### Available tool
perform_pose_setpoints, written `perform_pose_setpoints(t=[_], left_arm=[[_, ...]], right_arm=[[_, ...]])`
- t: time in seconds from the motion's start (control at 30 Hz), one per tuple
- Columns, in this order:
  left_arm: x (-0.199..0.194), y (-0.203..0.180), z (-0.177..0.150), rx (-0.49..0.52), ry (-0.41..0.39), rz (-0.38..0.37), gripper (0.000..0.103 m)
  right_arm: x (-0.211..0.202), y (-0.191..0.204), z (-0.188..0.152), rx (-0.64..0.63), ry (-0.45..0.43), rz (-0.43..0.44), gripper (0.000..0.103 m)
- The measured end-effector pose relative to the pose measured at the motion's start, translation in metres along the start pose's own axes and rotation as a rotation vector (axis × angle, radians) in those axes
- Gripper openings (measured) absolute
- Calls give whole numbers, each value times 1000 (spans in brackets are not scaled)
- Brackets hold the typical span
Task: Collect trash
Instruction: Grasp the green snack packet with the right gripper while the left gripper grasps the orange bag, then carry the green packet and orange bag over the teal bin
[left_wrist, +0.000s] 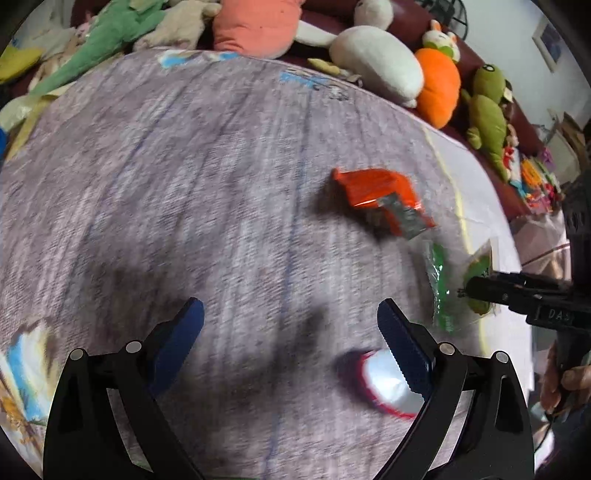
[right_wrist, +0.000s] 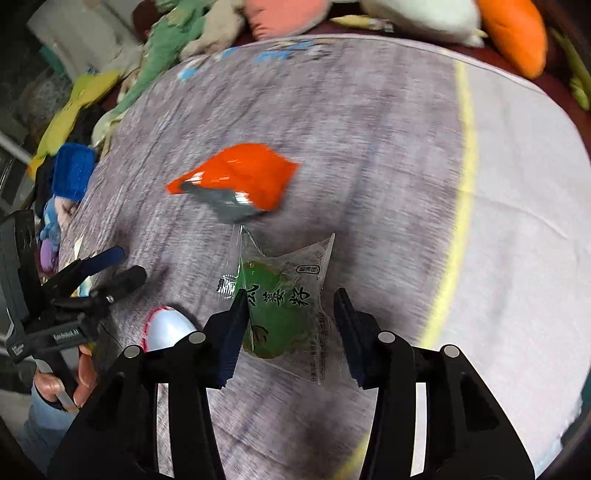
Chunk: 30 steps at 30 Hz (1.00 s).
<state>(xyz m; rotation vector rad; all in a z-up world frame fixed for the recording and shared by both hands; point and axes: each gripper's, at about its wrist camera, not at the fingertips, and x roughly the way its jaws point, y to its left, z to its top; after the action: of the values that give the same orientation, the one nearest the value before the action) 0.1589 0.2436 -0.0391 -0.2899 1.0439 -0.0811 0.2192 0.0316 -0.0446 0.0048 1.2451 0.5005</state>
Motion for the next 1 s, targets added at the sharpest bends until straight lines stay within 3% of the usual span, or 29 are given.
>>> perform_pose_setpoints(t=[0.23,0.4,0.5,0.6,0.8,0.83,0.87,0.9,1.0], left_arm=[[14,-39,43,101,-18,4,95],[22,-49,85,81,-5,-90,95],[40,-63,98,103,11,-60,95],[63,-66,93,123,58,8,95],[85,-60,78,95,97,5,94],[87,-61,77,95,97,11,92],[86,-64,75,102,90,34,78],[83,-68,72,112,73,80,54],[76,-72,71,100,64,69,43]], right_arm=[[-26,-50,-9,125,-50,-38,45],[-31,-62,-10,154,-67,-26,45],[-31,-68,-9,169,-76,-11,46],[-31,-76,-10,189,-78,-3,46],[-27,-92,-13,208,-69,0,46],[-26,-94,-13,213,-69,1,46],[-25,-95,-13,218,-69,0,46],[-24,-96,-14,226,-69,-3,46],[-25,-101,-18,244,-75,0,46]])
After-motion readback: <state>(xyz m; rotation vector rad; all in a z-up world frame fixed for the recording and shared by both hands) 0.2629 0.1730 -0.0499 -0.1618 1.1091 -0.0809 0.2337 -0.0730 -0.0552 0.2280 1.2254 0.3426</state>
